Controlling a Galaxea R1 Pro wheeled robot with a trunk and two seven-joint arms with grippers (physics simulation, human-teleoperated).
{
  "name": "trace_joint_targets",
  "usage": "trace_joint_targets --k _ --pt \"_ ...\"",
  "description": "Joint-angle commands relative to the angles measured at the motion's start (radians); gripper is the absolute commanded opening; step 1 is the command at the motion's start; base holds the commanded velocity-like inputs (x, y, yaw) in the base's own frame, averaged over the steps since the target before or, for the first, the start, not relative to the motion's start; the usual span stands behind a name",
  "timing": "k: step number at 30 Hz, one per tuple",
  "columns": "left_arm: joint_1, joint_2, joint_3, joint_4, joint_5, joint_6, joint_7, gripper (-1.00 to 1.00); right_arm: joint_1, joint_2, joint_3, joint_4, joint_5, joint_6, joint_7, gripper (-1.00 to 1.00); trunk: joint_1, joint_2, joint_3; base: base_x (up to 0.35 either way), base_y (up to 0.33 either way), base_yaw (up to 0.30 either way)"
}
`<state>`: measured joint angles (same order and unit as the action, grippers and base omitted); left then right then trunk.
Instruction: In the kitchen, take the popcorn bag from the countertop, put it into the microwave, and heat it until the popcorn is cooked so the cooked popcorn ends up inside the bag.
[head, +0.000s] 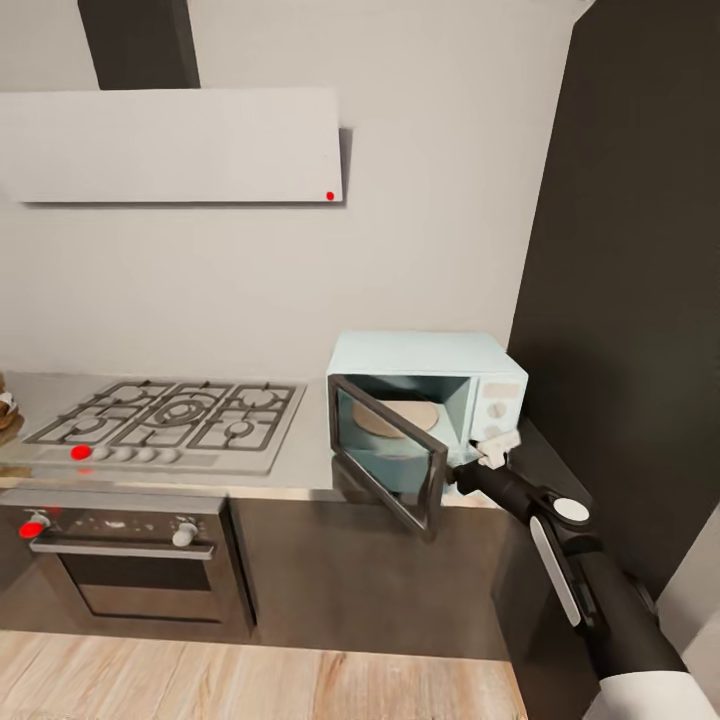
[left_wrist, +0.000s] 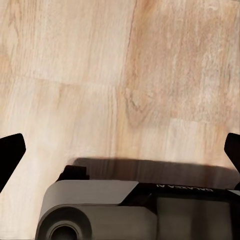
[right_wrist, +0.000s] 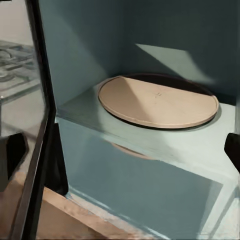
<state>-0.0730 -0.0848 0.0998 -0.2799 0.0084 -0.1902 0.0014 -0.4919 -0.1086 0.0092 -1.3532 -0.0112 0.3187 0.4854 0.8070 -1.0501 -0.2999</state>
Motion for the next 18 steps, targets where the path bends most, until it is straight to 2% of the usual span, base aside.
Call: trace_joint_targets --k 1,11,18 --pt "-0.001 -0.001 0.004 0.001 0.001 -0.003 0.0 1.0 -0.001 -0.001 0.0 -0.001 -0.002 0.007 0.002 1.0 0.0 -0.001 -0.001 -0.19 0.0 0.0" --pt "-0.001 0.0 0.004 0.0 0.001 -0.003 0.0 1.0 0.001 0.007 0.003 0.002 -0.004 0.007 -0.009 1.0 0.0 -0.001 -0.001 -0.084 0.061 0.0" --pt "-0.001 0.0 0.004 0.0 0.001 -0.003 0.0 1.0 0.013 0.009 0.002 -0.002 -0.012 0.017 -0.01 1.0 0.0 -0.001 -0.001 -0.004 0.003 0.111"
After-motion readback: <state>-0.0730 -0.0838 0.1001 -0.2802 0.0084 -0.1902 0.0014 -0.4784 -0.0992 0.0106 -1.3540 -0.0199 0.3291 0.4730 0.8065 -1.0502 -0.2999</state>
